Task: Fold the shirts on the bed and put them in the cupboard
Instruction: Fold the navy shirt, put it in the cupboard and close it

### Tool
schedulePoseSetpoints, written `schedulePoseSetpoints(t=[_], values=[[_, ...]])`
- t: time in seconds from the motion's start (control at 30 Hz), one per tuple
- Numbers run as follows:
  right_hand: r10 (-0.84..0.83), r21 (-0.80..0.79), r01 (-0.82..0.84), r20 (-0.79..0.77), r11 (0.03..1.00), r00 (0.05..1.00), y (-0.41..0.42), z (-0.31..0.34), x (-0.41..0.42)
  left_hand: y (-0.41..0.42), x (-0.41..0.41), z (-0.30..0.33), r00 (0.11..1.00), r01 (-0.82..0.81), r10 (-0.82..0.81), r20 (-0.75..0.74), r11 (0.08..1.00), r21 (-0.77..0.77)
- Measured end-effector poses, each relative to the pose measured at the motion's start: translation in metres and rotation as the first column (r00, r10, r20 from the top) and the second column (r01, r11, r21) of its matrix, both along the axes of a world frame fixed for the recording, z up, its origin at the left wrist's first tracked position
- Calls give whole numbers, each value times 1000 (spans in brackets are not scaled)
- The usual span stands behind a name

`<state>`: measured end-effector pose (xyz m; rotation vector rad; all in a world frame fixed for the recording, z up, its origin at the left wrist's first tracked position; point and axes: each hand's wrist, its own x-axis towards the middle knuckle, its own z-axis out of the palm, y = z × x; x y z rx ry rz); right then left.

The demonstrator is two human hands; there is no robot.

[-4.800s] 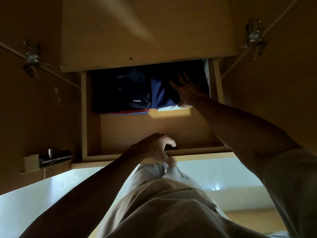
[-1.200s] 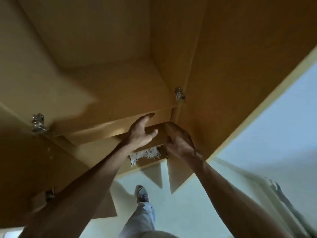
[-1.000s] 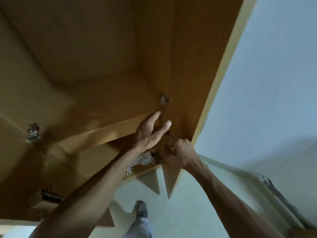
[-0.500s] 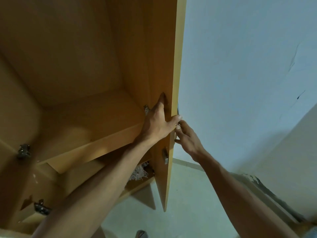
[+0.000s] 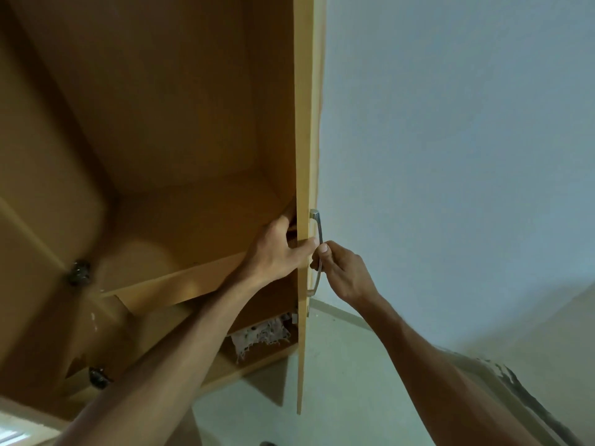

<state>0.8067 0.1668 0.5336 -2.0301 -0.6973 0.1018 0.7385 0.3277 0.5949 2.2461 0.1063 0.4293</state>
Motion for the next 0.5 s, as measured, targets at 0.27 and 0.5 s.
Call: schedulePoseSetpoints(t=[0.27, 0.5], values=[[237, 5, -238, 57, 971, 970, 78, -12, 11, 73, -18, -8, 985, -131, 129, -113, 991, -16], [314, -14, -314, 73, 949, 946, 169, -14, 24, 137, -13, -15, 945, -324, 306, -116, 925, -197]])
